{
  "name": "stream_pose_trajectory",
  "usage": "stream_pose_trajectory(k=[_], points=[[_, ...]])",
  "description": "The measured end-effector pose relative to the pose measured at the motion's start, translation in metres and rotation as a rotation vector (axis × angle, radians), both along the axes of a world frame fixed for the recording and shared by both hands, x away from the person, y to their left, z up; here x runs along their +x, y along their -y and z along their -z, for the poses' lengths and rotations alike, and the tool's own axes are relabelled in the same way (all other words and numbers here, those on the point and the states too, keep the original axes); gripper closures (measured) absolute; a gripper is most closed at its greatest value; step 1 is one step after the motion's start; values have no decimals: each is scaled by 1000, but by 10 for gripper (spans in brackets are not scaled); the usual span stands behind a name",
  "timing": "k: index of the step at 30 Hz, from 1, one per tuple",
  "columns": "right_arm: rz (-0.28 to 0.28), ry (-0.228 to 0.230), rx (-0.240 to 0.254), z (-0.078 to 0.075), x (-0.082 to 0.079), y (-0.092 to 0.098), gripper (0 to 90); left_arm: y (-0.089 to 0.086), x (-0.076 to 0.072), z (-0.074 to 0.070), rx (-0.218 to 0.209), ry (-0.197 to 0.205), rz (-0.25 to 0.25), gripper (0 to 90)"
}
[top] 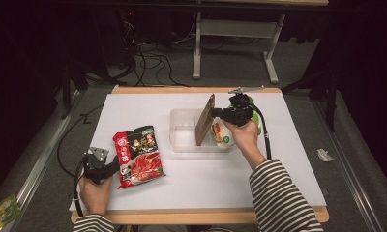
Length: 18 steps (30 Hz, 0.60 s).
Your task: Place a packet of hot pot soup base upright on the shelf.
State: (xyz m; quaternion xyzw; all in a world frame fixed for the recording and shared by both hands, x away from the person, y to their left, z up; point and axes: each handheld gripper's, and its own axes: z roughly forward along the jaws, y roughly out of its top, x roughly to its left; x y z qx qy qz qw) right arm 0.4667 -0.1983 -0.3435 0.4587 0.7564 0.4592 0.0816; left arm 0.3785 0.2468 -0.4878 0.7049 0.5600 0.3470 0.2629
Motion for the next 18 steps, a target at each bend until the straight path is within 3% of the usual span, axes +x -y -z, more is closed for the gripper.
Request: stream_pose_trajectory(k=[5, 10, 18], points=[[31, 13, -52, -1, -1, 8, 809, 0, 0, 0, 0, 0, 0, 336], [31, 15, -67, -2, -2, 11, 789, 0, 0, 0, 1, -1, 0, 336], [39, 33, -107, -6, -6, 13, 671, 0, 0, 0, 0, -1, 0, 336]])
